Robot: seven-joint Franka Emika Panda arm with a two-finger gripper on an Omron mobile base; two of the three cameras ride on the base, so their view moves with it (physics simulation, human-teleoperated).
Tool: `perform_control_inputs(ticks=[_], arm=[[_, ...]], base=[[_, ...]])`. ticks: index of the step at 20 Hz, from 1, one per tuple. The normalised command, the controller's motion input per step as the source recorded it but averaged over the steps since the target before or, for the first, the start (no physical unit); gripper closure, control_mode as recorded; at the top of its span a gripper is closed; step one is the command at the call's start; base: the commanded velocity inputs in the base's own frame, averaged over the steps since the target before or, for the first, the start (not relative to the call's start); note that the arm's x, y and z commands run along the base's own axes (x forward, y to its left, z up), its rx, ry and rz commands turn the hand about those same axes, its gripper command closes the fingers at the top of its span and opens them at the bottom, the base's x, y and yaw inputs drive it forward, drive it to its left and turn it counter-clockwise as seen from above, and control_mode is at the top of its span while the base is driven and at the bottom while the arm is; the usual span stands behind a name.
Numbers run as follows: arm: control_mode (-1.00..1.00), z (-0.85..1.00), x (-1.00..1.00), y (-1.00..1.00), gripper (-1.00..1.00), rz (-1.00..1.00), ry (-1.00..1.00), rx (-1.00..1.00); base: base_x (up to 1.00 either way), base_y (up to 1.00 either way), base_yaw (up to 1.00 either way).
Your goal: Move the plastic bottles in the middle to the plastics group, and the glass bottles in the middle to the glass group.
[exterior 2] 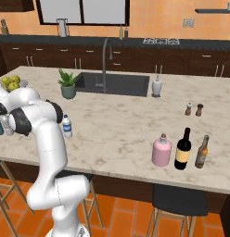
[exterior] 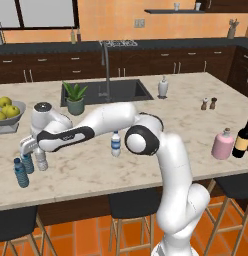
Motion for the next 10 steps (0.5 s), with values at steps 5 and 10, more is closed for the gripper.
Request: perform_control_inputs(ticks=[5, 10], arm=[[-1.0, 0.34, -0.06, 0.0, -1.0, 0.0, 0.0, 0.0], [-1.0, 0.58, -0.27, 0.0, -1.0, 0.0, 0.0, 0.0]], base=[[0.0, 0.0, 0.0], [0.0, 0.0, 0.0]])
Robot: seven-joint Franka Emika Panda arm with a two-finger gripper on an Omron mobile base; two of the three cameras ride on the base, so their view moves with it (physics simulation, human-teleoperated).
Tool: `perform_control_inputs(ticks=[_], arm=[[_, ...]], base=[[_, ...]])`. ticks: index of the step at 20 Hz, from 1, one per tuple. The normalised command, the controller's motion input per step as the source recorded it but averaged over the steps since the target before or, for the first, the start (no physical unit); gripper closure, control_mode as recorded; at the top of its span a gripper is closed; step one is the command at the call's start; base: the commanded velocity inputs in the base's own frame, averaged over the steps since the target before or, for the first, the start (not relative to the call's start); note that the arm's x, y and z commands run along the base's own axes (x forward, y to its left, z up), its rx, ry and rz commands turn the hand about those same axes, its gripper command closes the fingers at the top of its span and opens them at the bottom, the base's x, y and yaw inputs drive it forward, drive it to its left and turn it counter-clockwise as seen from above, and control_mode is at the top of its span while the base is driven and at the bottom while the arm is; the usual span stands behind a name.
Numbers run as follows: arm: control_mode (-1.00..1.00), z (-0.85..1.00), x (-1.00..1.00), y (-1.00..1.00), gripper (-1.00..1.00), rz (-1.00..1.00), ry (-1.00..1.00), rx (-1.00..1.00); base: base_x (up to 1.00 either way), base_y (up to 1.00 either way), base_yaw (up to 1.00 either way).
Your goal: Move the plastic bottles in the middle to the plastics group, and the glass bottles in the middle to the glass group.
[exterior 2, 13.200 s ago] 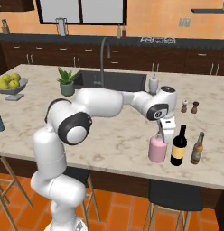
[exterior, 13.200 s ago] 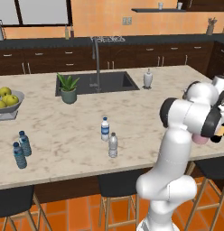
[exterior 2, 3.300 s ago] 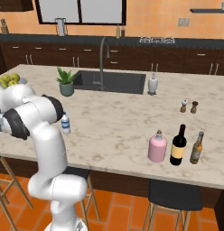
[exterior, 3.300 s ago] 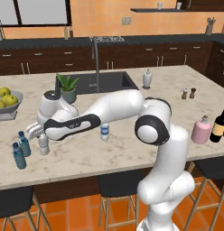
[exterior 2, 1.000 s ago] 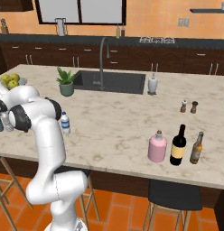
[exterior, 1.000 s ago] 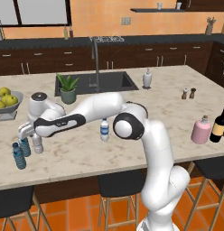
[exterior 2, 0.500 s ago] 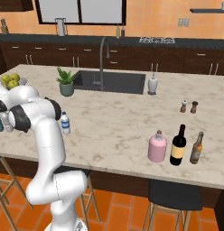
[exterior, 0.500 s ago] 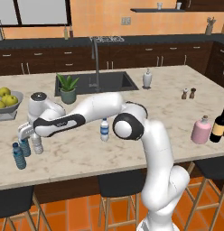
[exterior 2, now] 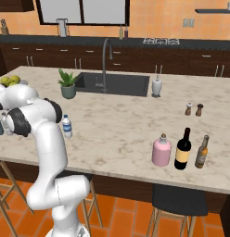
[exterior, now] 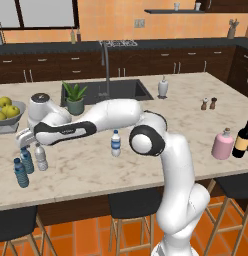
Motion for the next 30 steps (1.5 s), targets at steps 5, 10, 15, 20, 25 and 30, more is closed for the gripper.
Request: perform_control_inputs(ticks=[5, 10, 15, 20, 25, 30], arm=[[-1.0, 0.35, -0.4, -0.42, -1.0, 0.0, 0.0, 0.0], [-1.0, 0.0, -0.53, -0.85, -1.0, -0.01, 0.0, 0.0], [-1.0, -0.03, -0.24, -0.98, -1.0, -0.07, 0.03, 0.0], [-1.0, -0.07, 0.0, -1.0, -1.0, -0.14, 0.15, 0.01], [-1.0, 0.0, 0.02, -1.0, -1.0, -0.15, 0.1, 0.0], [-1.0, 0.0, 0.22, -1.0, -1.0, -0.15, 0.12, -0.01]], base=[[0.0, 0.0, 0.0], [0.0, 0.0, 0.0], [0.0, 0.0, 0.0], [0.0, 0.0, 0.0], [0.0, 0.0, 0.0], [0.0, 0.0, 0.0]])
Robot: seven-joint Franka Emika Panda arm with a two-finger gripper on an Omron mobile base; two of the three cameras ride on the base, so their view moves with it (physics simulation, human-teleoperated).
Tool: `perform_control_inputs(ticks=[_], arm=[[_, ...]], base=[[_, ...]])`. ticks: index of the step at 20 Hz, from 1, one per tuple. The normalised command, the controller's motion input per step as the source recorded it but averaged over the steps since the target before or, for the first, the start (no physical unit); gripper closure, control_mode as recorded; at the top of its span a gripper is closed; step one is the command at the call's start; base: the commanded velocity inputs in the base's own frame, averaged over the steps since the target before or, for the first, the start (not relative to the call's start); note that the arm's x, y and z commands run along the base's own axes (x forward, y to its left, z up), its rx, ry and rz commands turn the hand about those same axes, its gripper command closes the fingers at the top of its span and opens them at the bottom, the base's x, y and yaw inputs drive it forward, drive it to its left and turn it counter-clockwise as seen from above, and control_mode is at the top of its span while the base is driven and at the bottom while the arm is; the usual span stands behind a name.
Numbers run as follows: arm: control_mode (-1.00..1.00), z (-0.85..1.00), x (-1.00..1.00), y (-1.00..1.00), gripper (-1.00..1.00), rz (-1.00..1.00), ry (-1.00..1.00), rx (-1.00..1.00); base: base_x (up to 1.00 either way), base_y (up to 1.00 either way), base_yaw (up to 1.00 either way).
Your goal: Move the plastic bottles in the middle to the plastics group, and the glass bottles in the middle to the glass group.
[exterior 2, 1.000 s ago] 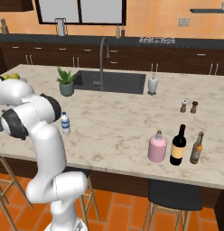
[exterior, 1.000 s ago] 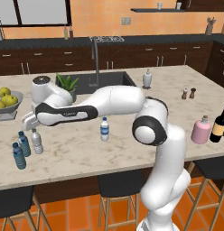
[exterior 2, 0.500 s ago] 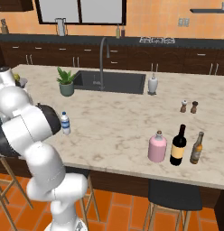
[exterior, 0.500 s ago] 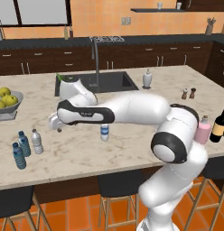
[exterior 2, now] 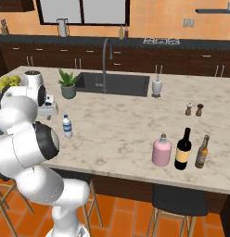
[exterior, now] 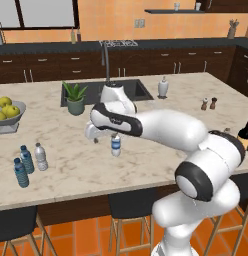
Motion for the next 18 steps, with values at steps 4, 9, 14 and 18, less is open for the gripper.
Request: perform_control_inputs(ticks=[4, 9, 14, 18], arm=[[-1.0, 0.0, 0.56, -0.95, -1.0, -0.2, 0.2, -0.09], [-1.0, 0.0, 0.83, -0.46, -1.0, -0.09, 0.24, -0.11], [-1.0, -0.03, 0.37, 0.0, -1.0, 0.0, 0.03, -0.02], [-1.0, -0.3, 0.26, 0.0, -1.0, 0.0, 0.0, 0.0]], base=[[0.0, 0.0, 0.0], [0.0, 0.0, 0.0], [0.0, 0.0, 0.0], [0.0, 0.0, 0.0]])
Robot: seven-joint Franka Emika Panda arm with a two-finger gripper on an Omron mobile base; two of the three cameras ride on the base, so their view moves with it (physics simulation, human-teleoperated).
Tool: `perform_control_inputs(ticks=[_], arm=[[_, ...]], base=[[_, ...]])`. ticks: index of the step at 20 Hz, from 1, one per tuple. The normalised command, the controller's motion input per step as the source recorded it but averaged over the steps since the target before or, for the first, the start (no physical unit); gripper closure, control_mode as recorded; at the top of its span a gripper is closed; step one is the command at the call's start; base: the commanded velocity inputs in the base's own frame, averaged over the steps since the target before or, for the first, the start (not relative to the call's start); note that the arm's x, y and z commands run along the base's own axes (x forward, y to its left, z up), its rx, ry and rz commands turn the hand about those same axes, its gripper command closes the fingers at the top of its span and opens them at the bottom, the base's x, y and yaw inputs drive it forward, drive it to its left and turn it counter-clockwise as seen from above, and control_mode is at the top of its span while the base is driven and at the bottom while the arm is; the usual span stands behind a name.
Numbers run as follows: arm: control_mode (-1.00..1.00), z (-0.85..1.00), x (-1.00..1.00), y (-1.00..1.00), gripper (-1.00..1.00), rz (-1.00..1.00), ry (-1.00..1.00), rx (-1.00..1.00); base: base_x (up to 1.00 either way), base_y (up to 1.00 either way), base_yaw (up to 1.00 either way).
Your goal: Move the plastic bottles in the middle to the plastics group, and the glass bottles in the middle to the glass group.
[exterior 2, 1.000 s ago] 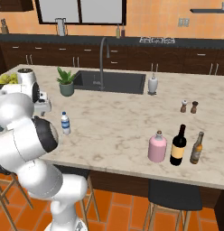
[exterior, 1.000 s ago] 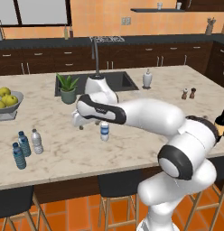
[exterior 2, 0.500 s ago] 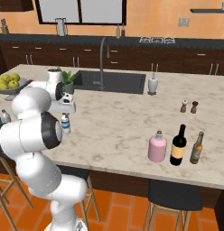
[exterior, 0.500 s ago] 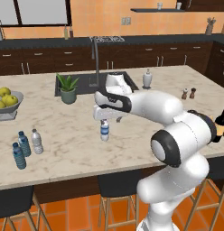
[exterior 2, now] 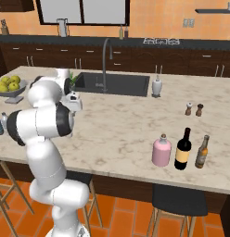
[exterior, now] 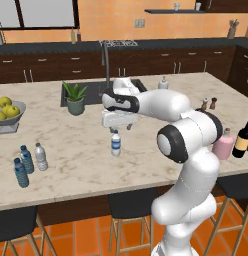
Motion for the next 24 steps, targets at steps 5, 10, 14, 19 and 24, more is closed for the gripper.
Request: perform_control_inputs(ticks=[5, 10, 14, 19, 24], arm=[[-1.0, -0.18, 0.21, 0.0, -1.0, 0.0, -0.01, -0.02], [-1.0, -0.02, 0.04, 0.11, -1.0, 0.0, -0.05, -0.05], [-1.0, -0.09, 0.03, 0.03, -1.0, 0.0, -0.03, -0.03], [-1.0, -0.09, 0.13, 0.13, -1.0, 0.0, 0.0, 0.0], [-1.0, -0.04, -0.06, 0.01, -1.0, 0.0, 0.01, 0.01]], base=[[0.0, 0.0, 0.0], [0.0, 0.0, 0.0], [0.0, 0.0, 0.0], [0.0, 0.0, 0.0], [0.0, 0.0, 0.0]])
